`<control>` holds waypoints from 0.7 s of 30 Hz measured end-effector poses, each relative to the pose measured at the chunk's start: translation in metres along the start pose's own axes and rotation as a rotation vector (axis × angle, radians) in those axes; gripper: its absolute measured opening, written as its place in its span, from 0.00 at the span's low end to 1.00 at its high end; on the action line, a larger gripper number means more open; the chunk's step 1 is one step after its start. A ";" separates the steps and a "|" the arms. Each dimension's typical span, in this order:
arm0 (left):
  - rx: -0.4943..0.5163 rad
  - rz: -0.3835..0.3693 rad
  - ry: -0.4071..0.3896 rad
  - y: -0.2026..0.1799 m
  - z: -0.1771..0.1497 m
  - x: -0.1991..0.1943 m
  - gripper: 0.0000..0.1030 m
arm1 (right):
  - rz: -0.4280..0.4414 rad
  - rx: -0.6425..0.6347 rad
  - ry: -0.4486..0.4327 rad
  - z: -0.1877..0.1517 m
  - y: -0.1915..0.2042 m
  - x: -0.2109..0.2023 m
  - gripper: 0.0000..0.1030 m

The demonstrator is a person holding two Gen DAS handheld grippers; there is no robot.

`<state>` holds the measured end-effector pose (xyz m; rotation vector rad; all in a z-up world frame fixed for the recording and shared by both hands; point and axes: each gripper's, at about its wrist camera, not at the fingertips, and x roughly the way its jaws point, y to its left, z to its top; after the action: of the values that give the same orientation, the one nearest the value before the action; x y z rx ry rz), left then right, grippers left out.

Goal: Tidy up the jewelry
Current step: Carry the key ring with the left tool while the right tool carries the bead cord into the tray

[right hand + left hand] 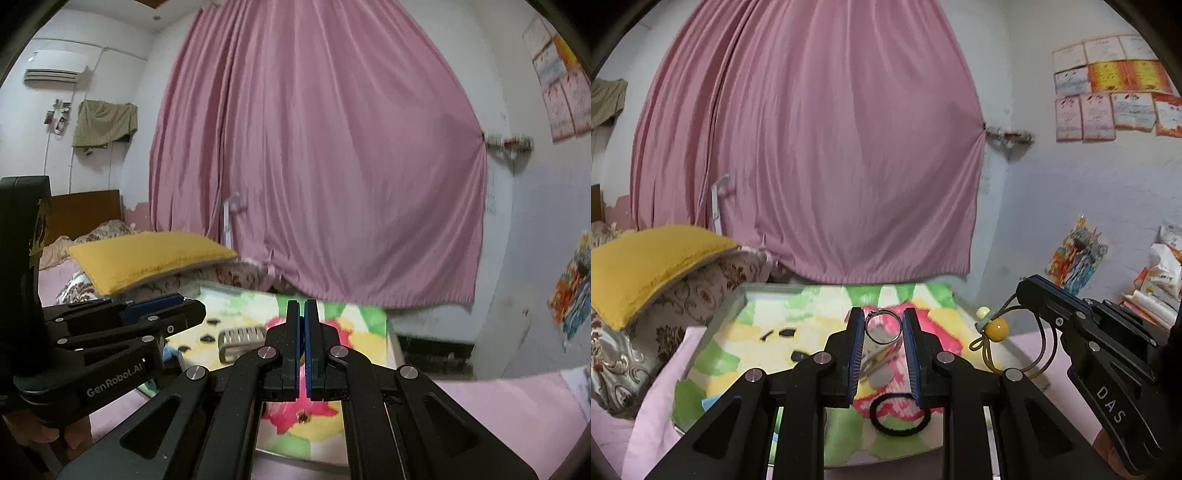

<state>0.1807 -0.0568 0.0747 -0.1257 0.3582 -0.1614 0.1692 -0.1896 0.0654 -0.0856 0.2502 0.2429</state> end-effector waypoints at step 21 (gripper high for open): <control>0.071 -0.031 0.421 -0.013 -0.033 0.055 0.19 | 0.113 0.297 0.362 -0.057 -0.048 0.063 0.02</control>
<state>0.2182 -0.0822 0.0275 -0.0255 0.7699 -0.2317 0.2274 -0.2282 -0.0034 0.1810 0.6498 0.3000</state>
